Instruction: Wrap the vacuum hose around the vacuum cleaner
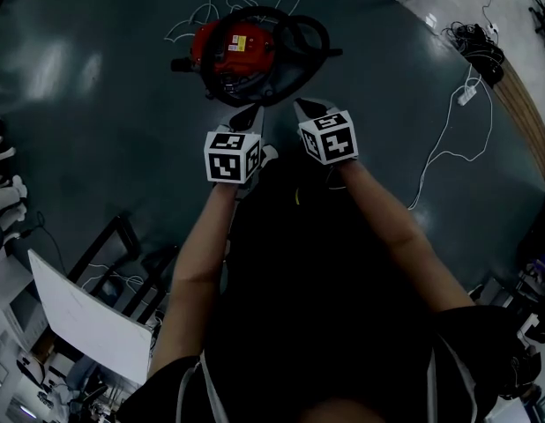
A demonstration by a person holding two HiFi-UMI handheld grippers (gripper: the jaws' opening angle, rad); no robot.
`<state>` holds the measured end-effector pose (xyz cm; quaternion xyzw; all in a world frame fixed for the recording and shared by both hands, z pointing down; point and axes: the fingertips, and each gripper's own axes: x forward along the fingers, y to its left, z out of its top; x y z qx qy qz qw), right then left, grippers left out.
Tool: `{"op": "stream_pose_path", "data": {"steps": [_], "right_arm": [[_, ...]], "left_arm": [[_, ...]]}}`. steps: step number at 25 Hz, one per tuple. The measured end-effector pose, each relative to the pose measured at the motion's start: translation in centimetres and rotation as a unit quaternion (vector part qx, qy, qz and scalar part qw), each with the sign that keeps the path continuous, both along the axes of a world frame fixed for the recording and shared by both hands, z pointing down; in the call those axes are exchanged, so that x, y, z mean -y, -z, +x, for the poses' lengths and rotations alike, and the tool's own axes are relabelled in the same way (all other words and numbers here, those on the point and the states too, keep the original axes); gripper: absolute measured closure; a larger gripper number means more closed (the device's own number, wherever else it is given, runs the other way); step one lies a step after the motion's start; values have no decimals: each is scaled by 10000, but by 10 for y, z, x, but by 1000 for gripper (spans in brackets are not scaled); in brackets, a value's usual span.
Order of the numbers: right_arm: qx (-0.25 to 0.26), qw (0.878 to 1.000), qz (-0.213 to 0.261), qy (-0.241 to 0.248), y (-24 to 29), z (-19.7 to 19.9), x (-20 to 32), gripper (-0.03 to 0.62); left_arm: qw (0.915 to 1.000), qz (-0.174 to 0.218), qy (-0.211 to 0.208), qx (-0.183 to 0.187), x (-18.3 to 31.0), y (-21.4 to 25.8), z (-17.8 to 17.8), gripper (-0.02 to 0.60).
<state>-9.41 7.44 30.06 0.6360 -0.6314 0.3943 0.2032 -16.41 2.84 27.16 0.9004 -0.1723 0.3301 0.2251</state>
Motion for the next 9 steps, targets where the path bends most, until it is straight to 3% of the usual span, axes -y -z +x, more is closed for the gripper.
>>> {"op": "stream_pose_path", "data": {"steps": [9], "right_arm": [[-62, 9999, 115, -53, 10, -16, 4, 599]], "left_arm": [[10000, 19, -58, -62, -3, 8, -18, 572]]}}
